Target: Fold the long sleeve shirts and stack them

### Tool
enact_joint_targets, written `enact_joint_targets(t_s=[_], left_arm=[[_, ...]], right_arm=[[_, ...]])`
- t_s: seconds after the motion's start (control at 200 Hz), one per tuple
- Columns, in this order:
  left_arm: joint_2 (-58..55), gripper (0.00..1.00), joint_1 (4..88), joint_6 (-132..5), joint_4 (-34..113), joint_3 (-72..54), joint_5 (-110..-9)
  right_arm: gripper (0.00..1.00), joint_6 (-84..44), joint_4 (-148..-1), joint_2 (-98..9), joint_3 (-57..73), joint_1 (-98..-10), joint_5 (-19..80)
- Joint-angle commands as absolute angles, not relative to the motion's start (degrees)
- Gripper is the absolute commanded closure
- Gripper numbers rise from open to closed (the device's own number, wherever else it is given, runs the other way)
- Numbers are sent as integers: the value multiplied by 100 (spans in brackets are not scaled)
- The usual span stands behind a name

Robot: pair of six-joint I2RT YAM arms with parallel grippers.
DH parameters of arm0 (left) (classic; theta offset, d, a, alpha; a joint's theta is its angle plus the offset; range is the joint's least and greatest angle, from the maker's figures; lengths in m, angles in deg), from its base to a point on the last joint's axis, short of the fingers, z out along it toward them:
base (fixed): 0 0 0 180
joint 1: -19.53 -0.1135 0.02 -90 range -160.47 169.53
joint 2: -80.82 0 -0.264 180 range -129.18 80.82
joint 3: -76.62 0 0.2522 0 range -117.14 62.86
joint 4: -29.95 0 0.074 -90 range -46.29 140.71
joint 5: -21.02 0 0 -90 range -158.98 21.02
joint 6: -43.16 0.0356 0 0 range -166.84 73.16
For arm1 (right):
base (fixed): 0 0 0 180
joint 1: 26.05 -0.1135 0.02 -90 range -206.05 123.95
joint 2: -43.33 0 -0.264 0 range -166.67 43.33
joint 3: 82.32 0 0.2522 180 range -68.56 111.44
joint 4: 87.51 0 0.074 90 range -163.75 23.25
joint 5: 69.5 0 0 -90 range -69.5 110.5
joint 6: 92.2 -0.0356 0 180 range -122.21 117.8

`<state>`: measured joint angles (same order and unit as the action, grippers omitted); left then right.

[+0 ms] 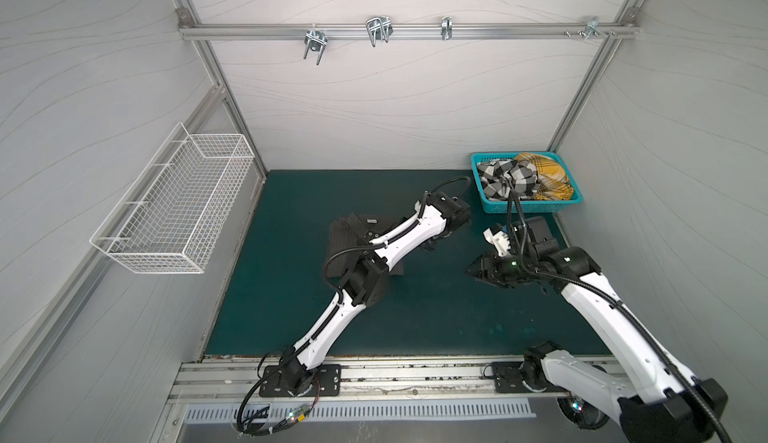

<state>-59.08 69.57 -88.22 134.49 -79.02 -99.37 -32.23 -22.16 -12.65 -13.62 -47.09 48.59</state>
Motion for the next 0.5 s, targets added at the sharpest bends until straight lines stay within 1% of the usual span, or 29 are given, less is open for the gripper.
enact_joint_targets(t_s=[0.0, 0.07, 0.14, 0.19, 0.245, 0.33, 0.425, 0.495], left_arm=[[-5210, 19, 6637, -9021, 14084, -7855, -9078], [-4435, 23, 6175, -8982, 13729, -6875, -8884], [-3500, 29, 5583, -8681, 12664, -5423, -8574], [-2979, 37, 5102, -8559, 12028, -4468, -8211], [-2651, 47, 4622, -8419, 11492, -3701, -7816], [-2478, 58, 4203, -8191, 11143, -3094, -7605], [-2610, 69, 4048, -7905, 10852, -2784, -7394], [-2756, 76, 3987, -7798, 10672, -2647, -7284]], right_arm=[[54, -3183, -1803, -1108, -1354, -4639, 4867], [54, -3169, -1808, -1201, -1337, -4640, 4855], [54, -3156, -1913, -1513, -1321, -4694, 4966], [54, -3131, -2013, -1828, -1220, -4881, 4945], [54, -3097, -2075, -2218, -973, -5271, 4624], [54, -3081, -2155, -3054, -394, -5868, 4270], [54, -3128, -2301, -3989, 423, -6331, 4020], [58, -3165, -2485, -4622, 991, -6537, 3988]])
